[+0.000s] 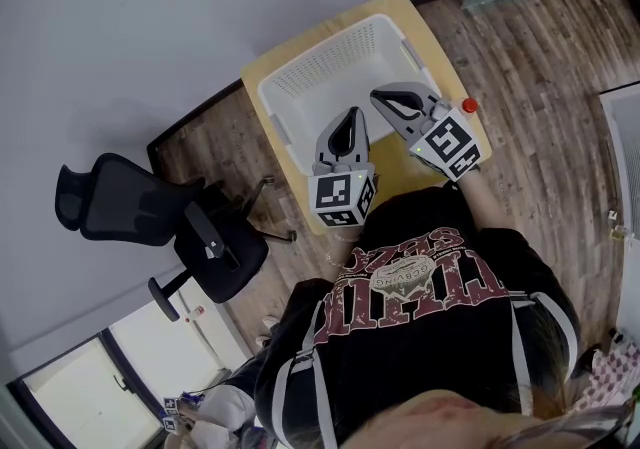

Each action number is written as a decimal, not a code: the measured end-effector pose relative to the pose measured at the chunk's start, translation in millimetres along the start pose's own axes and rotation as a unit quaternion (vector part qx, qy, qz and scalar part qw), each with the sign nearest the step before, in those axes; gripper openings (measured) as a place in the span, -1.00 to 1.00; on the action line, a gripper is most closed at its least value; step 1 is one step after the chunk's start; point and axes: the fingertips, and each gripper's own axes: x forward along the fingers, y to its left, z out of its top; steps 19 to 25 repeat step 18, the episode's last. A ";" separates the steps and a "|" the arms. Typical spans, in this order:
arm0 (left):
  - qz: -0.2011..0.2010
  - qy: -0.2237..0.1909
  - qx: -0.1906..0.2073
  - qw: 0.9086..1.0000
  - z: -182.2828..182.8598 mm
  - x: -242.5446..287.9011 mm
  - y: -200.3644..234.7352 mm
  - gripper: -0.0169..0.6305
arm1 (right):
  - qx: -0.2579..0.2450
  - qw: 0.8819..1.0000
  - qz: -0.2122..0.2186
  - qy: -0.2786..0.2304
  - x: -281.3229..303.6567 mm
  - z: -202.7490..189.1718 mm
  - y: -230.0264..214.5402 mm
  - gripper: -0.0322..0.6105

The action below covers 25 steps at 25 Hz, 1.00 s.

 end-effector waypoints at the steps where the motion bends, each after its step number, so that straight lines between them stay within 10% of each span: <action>1: 0.000 0.000 0.000 1.000 -0.1 0.4 0.2 -0.80 | 0.000 1.000 0.000 -0.001 0.3 0.4 0.1 -0.85; 25: -0.006 0.005 0.001 1.000 -1.8 1.1 4.6 -0.80 | -0.002 1.000 0.001 -0.001 3.9 1.2 1.5 -0.85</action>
